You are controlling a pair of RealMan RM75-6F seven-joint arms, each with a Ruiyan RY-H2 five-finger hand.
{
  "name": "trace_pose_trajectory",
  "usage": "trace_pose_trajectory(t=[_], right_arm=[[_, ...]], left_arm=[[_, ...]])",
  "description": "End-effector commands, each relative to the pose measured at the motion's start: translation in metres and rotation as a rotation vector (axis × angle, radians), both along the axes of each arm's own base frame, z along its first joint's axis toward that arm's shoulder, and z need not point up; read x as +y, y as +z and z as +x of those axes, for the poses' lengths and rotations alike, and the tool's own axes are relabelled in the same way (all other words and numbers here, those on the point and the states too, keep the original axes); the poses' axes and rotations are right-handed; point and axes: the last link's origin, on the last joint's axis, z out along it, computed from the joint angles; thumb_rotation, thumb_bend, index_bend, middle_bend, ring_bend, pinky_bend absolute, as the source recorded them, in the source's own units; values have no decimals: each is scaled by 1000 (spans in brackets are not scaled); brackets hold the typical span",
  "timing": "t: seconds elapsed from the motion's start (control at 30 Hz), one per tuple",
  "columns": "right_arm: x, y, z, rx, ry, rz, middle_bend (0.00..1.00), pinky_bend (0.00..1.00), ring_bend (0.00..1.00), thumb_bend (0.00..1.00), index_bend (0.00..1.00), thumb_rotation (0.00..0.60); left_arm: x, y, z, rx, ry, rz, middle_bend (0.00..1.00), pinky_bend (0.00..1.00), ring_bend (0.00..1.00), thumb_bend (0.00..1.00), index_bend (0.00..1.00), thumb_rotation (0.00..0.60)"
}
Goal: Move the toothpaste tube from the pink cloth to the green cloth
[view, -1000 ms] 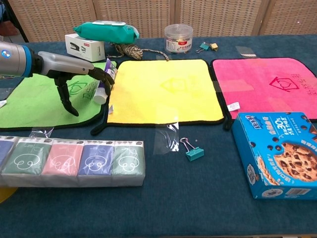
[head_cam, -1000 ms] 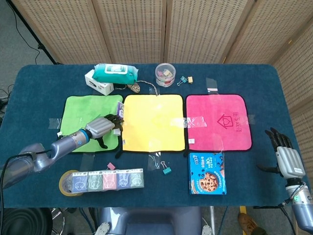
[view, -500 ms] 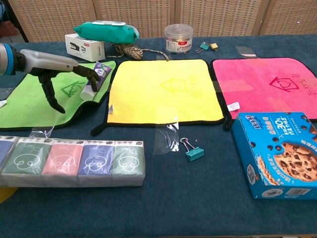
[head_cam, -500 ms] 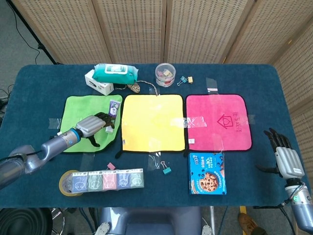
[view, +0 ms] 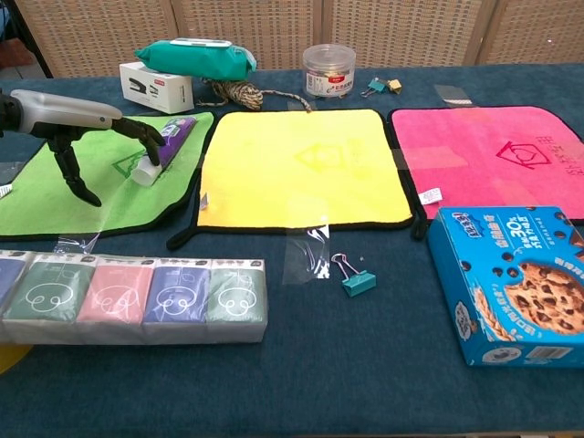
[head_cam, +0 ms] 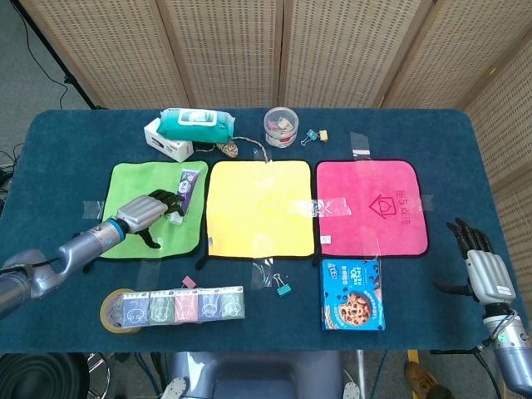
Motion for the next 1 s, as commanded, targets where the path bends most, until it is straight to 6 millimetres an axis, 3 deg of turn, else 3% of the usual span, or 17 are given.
trace_pose_trajectory(t=[0.03, 0.67, 0.83, 1.0], right_arm=[[0, 0, 0, -1, 1, 2, 0, 0, 0, 0, 0, 600], [1, -2, 5, -10, 15, 16, 0, 0, 0, 0, 0, 600], [2, -3, 7, -14, 23, 18, 0, 0, 0, 0, 0, 600], [4, -3, 10, -20, 39, 19, 0, 0, 0, 0, 0, 600]], left_arm=[[-1, 4, -5, 2, 8, 7, 93, 0, 0, 0, 266, 576], [-13, 33, -50, 9, 94, 71, 93, 0, 0, 0, 266, 574], [-20, 48, -61, -41, 119, 109, 93, 0, 0, 0, 265, 574], [-30, 75, -63, -159, 111, 178, 93, 0, 0, 0, 259, 572]])
